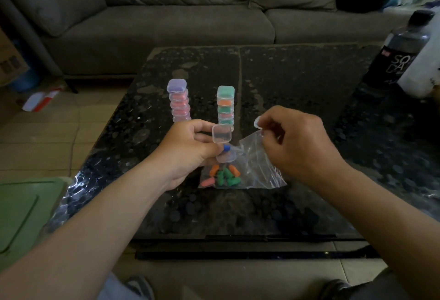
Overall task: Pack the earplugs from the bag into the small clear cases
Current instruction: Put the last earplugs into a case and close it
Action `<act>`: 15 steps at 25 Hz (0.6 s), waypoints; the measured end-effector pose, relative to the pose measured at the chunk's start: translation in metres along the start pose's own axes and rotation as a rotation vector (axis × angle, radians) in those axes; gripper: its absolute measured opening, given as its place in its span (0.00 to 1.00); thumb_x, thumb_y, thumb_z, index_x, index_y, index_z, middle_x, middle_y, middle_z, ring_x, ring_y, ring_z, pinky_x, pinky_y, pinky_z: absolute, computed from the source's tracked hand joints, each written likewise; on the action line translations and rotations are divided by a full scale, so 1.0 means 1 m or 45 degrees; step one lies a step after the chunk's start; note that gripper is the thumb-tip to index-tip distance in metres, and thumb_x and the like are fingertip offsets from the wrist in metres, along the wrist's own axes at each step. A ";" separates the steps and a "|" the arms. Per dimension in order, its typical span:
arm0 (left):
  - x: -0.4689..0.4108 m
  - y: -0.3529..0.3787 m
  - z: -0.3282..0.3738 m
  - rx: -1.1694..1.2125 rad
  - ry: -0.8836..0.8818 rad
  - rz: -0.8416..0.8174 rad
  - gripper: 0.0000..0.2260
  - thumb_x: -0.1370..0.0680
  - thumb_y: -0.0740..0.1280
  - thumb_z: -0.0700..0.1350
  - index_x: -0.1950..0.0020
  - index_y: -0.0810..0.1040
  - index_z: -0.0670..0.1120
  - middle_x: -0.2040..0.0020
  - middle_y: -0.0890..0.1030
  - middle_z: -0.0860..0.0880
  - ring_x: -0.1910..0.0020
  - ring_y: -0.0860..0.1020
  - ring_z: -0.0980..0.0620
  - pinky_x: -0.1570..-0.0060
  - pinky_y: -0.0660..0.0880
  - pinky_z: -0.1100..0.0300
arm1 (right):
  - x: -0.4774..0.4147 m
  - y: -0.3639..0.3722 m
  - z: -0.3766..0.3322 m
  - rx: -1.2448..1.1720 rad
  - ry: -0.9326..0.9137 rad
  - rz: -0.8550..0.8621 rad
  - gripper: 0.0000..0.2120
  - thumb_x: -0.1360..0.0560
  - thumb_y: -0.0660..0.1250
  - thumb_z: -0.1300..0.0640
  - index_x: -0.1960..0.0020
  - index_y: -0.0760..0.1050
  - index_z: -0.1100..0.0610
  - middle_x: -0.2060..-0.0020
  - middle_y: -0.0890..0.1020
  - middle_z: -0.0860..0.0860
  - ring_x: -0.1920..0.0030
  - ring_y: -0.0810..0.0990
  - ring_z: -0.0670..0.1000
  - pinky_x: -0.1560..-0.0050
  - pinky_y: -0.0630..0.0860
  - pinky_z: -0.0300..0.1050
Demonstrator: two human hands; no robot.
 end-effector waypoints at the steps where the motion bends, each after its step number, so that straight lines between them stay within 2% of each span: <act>1: 0.000 -0.002 -0.001 0.001 -0.015 0.021 0.14 0.25 0.73 0.30 0.43 0.82 0.44 0.49 0.88 0.43 0.49 0.87 0.46 0.46 0.83 0.47 | -0.001 0.000 0.008 0.002 0.088 -0.019 0.06 0.22 0.68 0.62 0.49 0.78 0.52 0.61 0.78 0.42 0.62 0.78 0.42 0.61 0.77 0.33; 4: -0.002 -0.010 -0.001 -0.015 -0.030 0.088 0.12 0.25 0.73 0.30 0.46 0.82 0.43 0.51 0.88 0.42 0.52 0.88 0.45 0.48 0.84 0.48 | 0.000 0.001 0.026 0.055 0.272 -0.024 0.04 0.22 0.67 0.61 0.53 0.75 0.53 0.63 0.77 0.43 0.64 0.77 0.43 0.64 0.77 0.37; 7: -0.003 -0.014 -0.001 -0.025 -0.034 0.121 0.10 0.24 0.72 0.30 0.47 0.82 0.42 0.51 0.87 0.41 0.54 0.88 0.46 0.51 0.84 0.50 | -0.001 -0.002 0.036 0.097 0.348 0.001 0.04 0.22 0.67 0.62 0.55 0.76 0.56 0.63 0.79 0.48 0.64 0.78 0.46 0.62 0.81 0.44; 9: -0.004 -0.013 -0.003 -0.030 -0.043 0.114 0.10 0.24 0.72 0.30 0.47 0.81 0.42 0.51 0.87 0.41 0.54 0.88 0.45 0.49 0.84 0.49 | -0.001 0.005 0.040 0.128 0.377 -0.082 0.04 0.23 0.67 0.63 0.55 0.77 0.56 0.62 0.81 0.50 0.63 0.79 0.47 0.61 0.82 0.46; 13: -0.006 -0.012 -0.008 -0.075 -0.078 0.100 0.11 0.24 0.72 0.30 0.44 0.81 0.42 0.50 0.87 0.42 0.52 0.88 0.45 0.45 0.83 0.47 | 0.001 0.027 0.040 0.100 0.379 -0.275 0.06 0.22 0.68 0.62 0.56 0.79 0.53 0.62 0.81 0.48 0.62 0.80 0.45 0.62 0.80 0.38; 15: -0.007 -0.011 -0.010 -0.085 -0.091 0.090 0.12 0.23 0.71 0.29 0.43 0.80 0.41 0.49 0.87 0.41 0.53 0.88 0.46 0.46 0.83 0.47 | 0.001 0.034 0.039 0.079 0.377 -0.315 0.09 0.22 0.68 0.61 0.59 0.79 0.51 0.64 0.81 0.46 0.64 0.80 0.44 0.66 0.75 0.33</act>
Point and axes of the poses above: each hand's wrist, its own x-axis away from the middle knuckle, its own y-axis out of the palm, z = x × y, the point moved 9 cm from there along -x, towards the middle knuckle
